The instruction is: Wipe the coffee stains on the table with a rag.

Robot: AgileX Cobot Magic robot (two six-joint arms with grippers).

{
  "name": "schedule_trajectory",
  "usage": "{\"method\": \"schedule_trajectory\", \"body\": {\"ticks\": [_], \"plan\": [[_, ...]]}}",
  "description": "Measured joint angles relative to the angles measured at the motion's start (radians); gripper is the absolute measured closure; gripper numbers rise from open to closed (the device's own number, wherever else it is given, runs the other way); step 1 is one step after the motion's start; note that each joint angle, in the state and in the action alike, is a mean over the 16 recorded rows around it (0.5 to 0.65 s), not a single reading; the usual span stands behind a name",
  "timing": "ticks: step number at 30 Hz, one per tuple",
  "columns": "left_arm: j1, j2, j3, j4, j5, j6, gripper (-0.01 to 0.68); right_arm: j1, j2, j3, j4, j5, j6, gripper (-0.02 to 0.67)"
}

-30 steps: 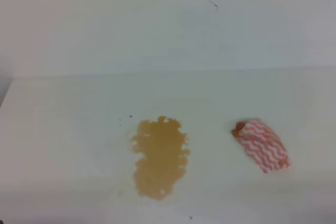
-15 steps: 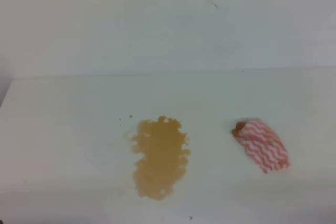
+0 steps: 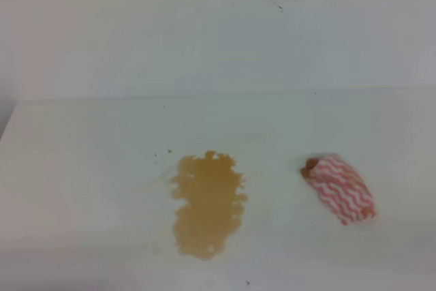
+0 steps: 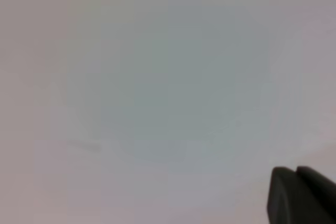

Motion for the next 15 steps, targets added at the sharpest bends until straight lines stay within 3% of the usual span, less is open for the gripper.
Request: {"method": "schedule_trajectory", "body": {"ticks": [8, 15], "plan": [[0.009, 0.0, 0.0, -0.002, 0.003, 0.0, 0.675, 0.0, 0.026, -0.113, 0.175, 0.006, -0.08, 0.652], [0.009, 0.0, 0.0, -0.003, 0.005, 0.0, 0.675, 0.0, 0.188, -0.356, 0.148, 0.26, -0.257, 0.652]]}}
